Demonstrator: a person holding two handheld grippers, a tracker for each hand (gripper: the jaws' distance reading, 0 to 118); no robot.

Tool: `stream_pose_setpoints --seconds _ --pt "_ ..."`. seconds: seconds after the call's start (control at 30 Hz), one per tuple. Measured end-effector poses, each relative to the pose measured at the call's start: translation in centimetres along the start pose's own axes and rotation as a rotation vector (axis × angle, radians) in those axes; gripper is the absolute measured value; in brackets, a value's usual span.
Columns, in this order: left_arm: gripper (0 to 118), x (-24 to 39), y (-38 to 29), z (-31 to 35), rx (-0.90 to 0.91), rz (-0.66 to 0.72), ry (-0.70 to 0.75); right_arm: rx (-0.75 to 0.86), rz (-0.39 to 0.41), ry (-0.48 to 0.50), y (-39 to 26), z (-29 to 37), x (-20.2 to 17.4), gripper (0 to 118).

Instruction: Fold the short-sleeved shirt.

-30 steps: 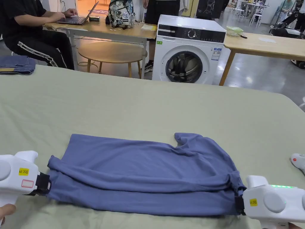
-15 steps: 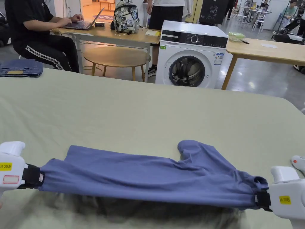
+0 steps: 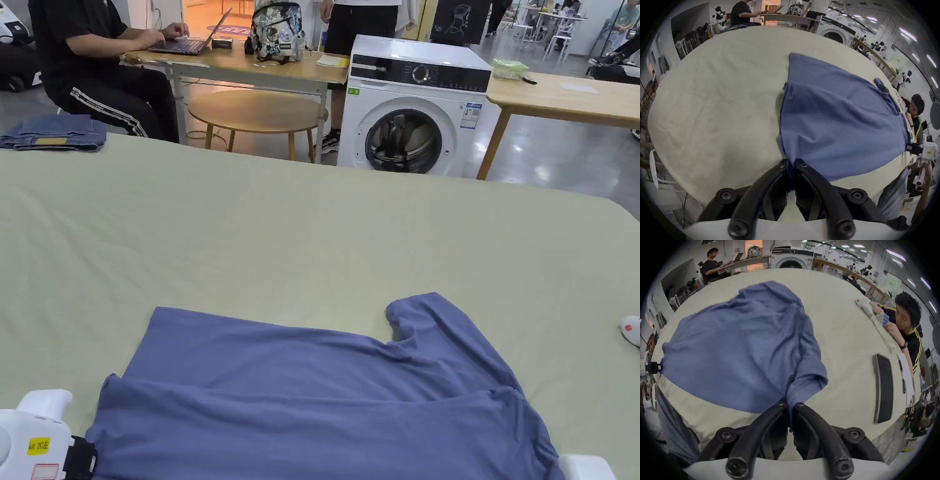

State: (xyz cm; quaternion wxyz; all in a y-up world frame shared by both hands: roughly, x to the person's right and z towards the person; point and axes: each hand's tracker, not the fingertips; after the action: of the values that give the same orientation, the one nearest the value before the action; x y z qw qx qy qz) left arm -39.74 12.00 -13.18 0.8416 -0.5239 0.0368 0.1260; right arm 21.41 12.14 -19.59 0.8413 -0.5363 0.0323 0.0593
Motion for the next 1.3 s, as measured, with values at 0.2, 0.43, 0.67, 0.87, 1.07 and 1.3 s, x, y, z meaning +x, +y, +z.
stream_pose_setpoints --seconds 0.2,0.43,0.67,0.87,1.07,1.3 --pt "1 0.4 0.7 1.5 -0.002 0.02 -0.017 0.039 -0.016 -0.01 0.4 1.0 0.2 11" --pt "35 3.3 3.7 5.2 0.166 -0.019 -0.024 0.299 -0.041 -0.028 4.2 6.4 -1.2 66" --pt "36 8.1 6.4 7.4 0.441 -0.126 -0.023 0.637 -0.063 0.038 7.6 9.1 -5.6 60" --pt "1 11.9 6.9 8.7 0.681 -0.171 0.059 0.744 -0.061 0.053 9.3 10.4 -9.3 0" --pt "0 13.4 8.0 8.7 0.713 -0.216 0.063 0.796 -0.082 0.094 10.1 10.1 -11.0 0" --pt "0 10.4 13.4 6.1 0.565 -0.134 0.035 0.832 -0.028 0.084 11.0 10.0 -12.2 0"
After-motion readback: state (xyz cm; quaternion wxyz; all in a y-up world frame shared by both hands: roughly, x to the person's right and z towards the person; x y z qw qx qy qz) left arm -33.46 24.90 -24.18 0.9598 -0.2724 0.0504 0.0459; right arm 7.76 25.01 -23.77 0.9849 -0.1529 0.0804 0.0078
